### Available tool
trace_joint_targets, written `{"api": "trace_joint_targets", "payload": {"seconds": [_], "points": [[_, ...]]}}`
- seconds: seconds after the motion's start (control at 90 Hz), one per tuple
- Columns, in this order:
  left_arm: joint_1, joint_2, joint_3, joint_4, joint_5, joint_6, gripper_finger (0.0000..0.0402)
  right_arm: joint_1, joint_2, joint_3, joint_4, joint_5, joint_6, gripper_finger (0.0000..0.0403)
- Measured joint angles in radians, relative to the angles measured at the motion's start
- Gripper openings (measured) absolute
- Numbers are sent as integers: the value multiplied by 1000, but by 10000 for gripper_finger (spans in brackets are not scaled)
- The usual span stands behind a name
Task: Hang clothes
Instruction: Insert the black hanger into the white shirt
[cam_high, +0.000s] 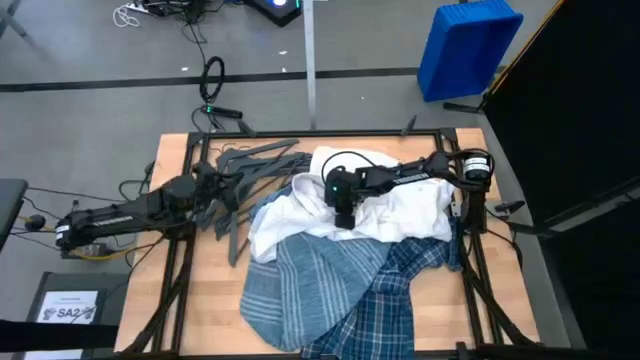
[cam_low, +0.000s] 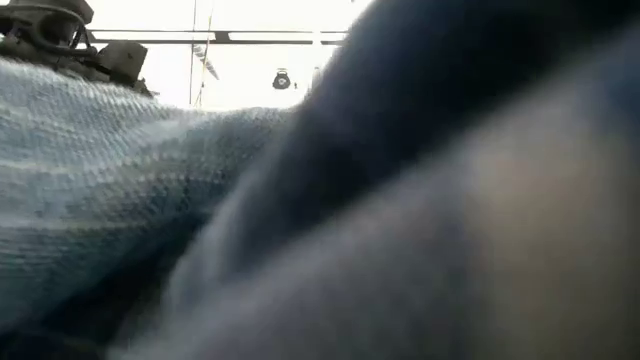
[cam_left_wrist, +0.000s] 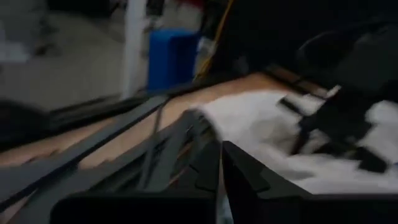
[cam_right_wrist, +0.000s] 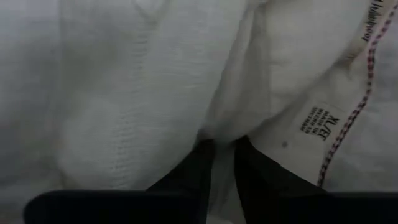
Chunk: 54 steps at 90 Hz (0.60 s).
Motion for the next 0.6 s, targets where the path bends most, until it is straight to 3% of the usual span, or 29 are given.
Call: {"api": "trace_joint_targets", "payload": {"seconds": [0.233, 0.456, 0.6], "points": [[0, 117, 122, -180, -34, -75, 1, -6, 3, -5, 66, -24, -17, 37], [-1, 205, 125, -152, -33, -78, 1, -27, -18, -9, 62, -27, -16, 34], [-1, 238, 125, -114, -31, -68, 1, -36, -96, -11, 72, -23, -30, 34]]}}
